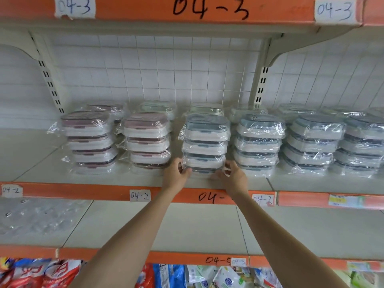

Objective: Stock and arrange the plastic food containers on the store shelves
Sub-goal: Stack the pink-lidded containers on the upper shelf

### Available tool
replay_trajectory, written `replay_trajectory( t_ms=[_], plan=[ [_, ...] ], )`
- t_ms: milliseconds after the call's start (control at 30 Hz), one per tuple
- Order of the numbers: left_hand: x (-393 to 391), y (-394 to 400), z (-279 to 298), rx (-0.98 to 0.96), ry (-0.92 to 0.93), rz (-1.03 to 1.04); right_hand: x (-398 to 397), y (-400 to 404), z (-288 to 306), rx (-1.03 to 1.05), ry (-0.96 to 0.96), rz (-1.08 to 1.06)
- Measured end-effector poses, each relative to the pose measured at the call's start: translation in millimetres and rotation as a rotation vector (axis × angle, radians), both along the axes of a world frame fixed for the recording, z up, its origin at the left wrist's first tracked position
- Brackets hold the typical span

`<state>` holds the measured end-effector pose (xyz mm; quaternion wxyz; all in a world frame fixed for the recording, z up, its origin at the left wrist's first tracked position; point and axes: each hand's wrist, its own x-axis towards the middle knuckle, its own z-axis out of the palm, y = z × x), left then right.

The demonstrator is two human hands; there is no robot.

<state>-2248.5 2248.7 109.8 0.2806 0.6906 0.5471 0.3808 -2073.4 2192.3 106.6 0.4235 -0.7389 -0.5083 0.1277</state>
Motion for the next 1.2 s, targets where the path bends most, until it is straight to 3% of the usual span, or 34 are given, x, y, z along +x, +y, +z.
replay_trajectory(
  t_ms=[300, 433, 500, 567, 667, 767, 933, 1200],
  plan=[
    [10.0, -14.3, 6.6, 0.054, 0.2, 0.056, 6.6, 0.4, 8.1, -0.072, -0.011, 0.088],
    [18.8, -39.0, 14.9, 0.372, 0.228, 0.228, 27.7, -22.8, 15.8, 0.028, -0.125, 0.194],
    [29.5, -52.1, 22.2, 0.546, 0.229, 0.137, 46.7, -34.7, 20.0, 0.096, -0.187, 0.17],
    [46.6, -61.7, 27.8, 0.584, 0.252, -0.009, 68.6, -45.0, 22.6, 0.14, -0.227, 0.128],
    [85.1, -71.0, 25.0, 0.492, 0.185, -0.135, 104.9, -56.3, 23.0, 0.179, -0.202, 0.045],
    [126.3, -72.3, 16.6, 0.275, 0.091, -0.126, 131.9, -59.0, 21.6, 0.165, -0.124, -0.067],
    [163.9, -53.5, 15.4, -0.051, 0.06, -0.114, 150.6, -47.5, 15.0, -0.055, 0.043, 0.062],
    [164.7, -36.9, 1.9, -0.04, 0.063, -0.065, 153.8, -49.3, 11.8, -0.042, 0.112, 0.097]
  ],
)
